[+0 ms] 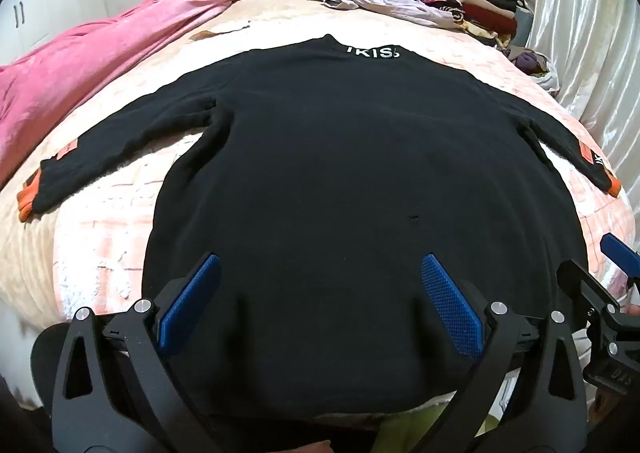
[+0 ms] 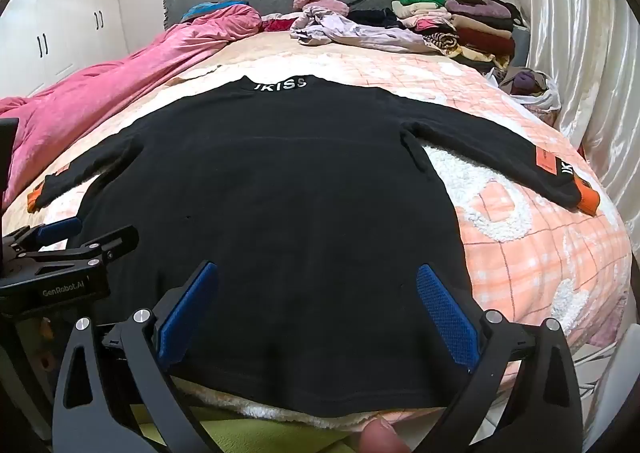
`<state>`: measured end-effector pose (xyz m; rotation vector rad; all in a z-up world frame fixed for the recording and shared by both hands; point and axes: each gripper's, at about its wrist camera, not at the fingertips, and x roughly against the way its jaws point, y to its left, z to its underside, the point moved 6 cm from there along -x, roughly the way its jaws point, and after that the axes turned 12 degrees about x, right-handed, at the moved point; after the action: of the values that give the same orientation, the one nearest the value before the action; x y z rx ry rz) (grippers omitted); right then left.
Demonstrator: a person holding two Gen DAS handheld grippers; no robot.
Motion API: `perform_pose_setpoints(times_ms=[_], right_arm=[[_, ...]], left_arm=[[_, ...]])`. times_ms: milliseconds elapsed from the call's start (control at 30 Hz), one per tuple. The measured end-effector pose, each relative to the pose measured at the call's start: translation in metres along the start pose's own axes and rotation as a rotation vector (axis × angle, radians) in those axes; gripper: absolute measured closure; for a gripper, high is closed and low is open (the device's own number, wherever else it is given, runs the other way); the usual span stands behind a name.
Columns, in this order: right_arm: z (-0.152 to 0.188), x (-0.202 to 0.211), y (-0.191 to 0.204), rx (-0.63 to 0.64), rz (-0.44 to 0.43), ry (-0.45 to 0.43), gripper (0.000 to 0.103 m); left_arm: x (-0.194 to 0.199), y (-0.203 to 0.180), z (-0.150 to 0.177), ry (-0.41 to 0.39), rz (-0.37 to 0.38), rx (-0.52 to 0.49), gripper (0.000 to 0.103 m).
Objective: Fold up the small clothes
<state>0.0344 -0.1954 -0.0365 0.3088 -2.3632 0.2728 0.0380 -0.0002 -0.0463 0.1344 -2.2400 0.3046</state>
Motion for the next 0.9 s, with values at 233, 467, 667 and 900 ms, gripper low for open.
perform_pose_setpoints(times_ms=[233,467,667,900], right_arm=[[0.0020,0.0019,0.0000,0.001,0.002,0.006,0.004],[-0.0002,0.0049,0.0028,0.009,0.010,-0.005,0.004],[0.0003,0.0043,0.0020,0.012,0.011,-0.006,0.004],[0.0010,0.0049,0.0030,0.015,0.014,-0.009,0.004]], left_arm=[[-0.0008,0.0035,-0.0023,-0.005,0.001,-0.002,0.009],[0.0018,0.0037,-0.0016,-0.008,-0.001,0.008,0.009],[0.0019,0.0039,-0.0021,-0.010,-0.001,0.006,0.009],[0.0024,0.0035,-0.0020,-0.011,-0.001,0.007,0.009]])
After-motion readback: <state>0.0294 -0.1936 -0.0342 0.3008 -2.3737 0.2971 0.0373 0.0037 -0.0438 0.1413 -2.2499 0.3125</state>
